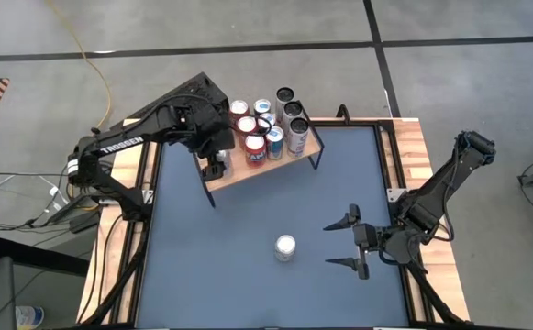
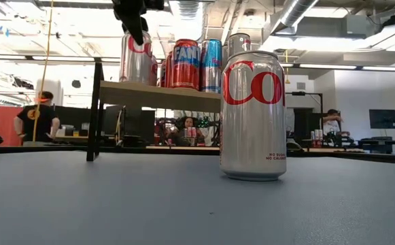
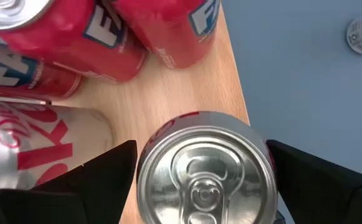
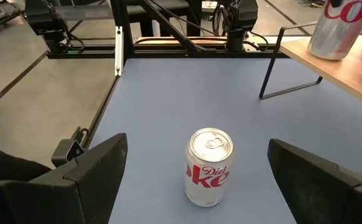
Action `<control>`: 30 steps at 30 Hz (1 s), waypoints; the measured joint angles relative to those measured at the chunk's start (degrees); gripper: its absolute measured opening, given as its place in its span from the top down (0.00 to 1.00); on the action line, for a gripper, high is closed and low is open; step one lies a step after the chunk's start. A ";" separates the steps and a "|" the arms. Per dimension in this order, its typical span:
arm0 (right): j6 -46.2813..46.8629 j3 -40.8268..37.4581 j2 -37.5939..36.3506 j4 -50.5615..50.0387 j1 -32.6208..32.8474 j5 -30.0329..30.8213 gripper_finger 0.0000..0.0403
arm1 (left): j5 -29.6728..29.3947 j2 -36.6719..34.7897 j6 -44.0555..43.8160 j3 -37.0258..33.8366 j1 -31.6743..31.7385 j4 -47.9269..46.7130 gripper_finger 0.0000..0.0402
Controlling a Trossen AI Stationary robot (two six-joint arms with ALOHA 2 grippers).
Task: Place canned beverage on shelf
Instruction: Put the left silver soda can on the shelf aligned with the other silver soda can
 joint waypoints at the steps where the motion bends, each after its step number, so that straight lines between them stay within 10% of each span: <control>1: 0.00 0.00 0.00 -0.07 0.00 0.01 0.06 | 0.04 -0.02 -0.10 0.00 -0.02 -0.27 0.15; 19: -1.05 0.00 0.00 -0.54 -0.83 -0.01 0.06 | -7.98 0.00 -1.54 12.81 -1.11 -3.48 0.17; 30: -1.05 0.00 0.00 -2.18 -0.83 0.01 0.06 | -28.87 0.08 -6.47 10.05 -22.07 0.70 0.24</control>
